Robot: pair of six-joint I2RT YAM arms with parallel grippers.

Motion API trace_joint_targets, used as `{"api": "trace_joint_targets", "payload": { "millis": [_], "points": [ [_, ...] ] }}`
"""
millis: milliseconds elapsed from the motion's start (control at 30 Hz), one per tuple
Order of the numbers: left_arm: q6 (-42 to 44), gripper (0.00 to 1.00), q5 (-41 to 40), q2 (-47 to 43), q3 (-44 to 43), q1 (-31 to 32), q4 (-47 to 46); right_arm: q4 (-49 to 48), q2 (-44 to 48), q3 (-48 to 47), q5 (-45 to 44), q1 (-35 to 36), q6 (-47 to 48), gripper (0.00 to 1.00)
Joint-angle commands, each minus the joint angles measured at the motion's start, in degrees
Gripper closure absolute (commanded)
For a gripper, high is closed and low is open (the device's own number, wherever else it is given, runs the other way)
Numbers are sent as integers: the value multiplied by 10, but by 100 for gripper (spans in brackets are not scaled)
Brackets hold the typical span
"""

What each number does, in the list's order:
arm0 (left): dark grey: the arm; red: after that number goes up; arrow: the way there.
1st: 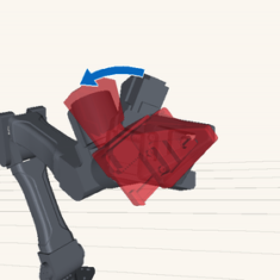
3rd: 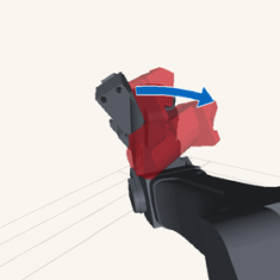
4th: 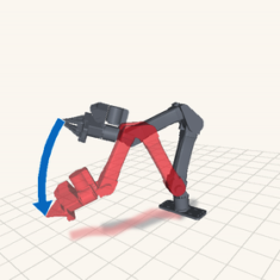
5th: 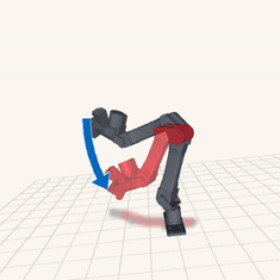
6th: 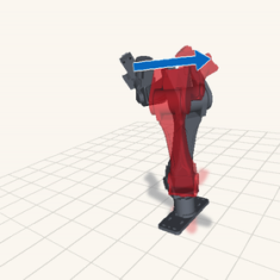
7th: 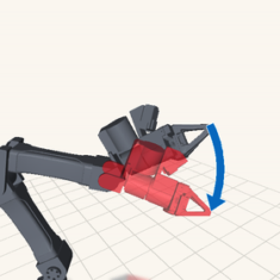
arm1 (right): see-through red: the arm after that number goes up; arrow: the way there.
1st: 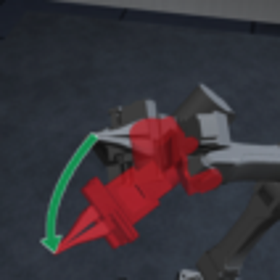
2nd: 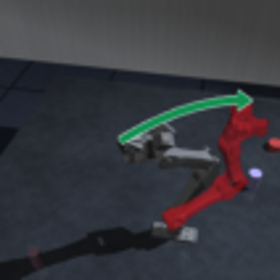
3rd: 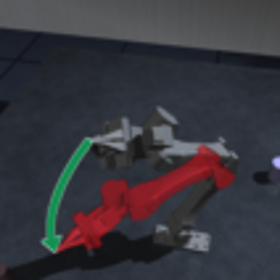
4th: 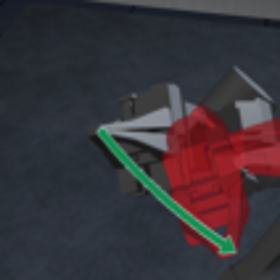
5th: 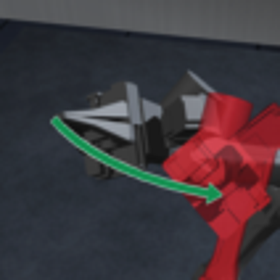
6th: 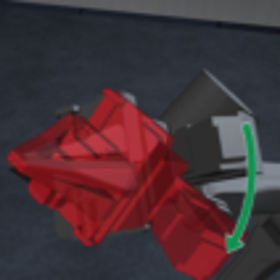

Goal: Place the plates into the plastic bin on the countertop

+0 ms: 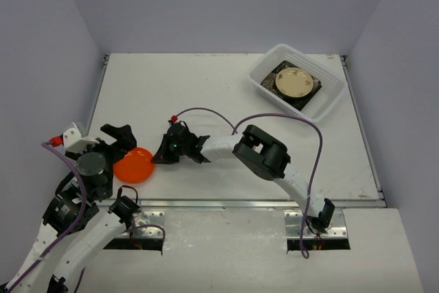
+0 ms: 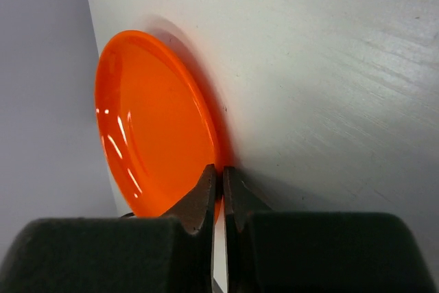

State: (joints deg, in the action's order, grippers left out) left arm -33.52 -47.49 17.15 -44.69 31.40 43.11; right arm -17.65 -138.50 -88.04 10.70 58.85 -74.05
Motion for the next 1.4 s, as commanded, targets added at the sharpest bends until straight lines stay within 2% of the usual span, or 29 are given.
{"api": "trace_joint_targets", "payload": {
  "millis": [0, 167, 333, 500, 633, 667, 700, 767, 867, 967, 1100, 1200, 1233, 1333, 1367],
  "points": [
    [4, 0, -1, -4, -6, -6, -19, 38, 9, 19, 13, -13, 22, 100],
    [8, 0, 3, -4, -6, -6, -21, -14, 108, 115, 52, -62, 19, 100],
    [11, 0, 8, -2, -5, -6, -24, -10, 234, 186, 67, -135, 45, 100],
    [14, 0, 10, 0, -4, -5, -27, 72, 348, 204, 80, -264, 82, 100],
    [18, 0, 14, 2, -4, -6, -29, 141, 396, 179, 91, -363, 102, 100],
    [18, 0, 15, 2, -4, -6, -30, 159, 404, 172, 91, -388, 105, 100],
    [18, 0, 16, 2, -4, -6, -30, 186, 412, 166, 95, -444, 104, 100],
    [18, 0, 16, 3, -4, -6, -30, 204, 419, 157, 98, -485, 103, 100],
    [19, 0, 17, 2, -4, -6, -30, 255, 416, 138, 86, -595, 106, 100],
    [20, 0, 17, 2, -4, -6, -30, 274, 402, 132, 79, -665, 109, 100],
    [23, 0, 22, 3, -2, -6, -34, 293, 372, 119, 95, -712, 118, 100],
    [34, 0, 38, 11, -1, -6, -40, 300, 357, 102, 89, -719, 129, 100],
    [37, 0, 41, 15, -1, -6, -43, 300, 353, 98, 87, -719, 129, 97],
    [45, 0, 52, 34, -1, -6, -47, 312, 328, 69, 95, -720, 119, 67],
    [46, 0, 56, 38, -1, -6, -48, 317, 322, 62, 97, -721, 116, 63]
  ]
}}
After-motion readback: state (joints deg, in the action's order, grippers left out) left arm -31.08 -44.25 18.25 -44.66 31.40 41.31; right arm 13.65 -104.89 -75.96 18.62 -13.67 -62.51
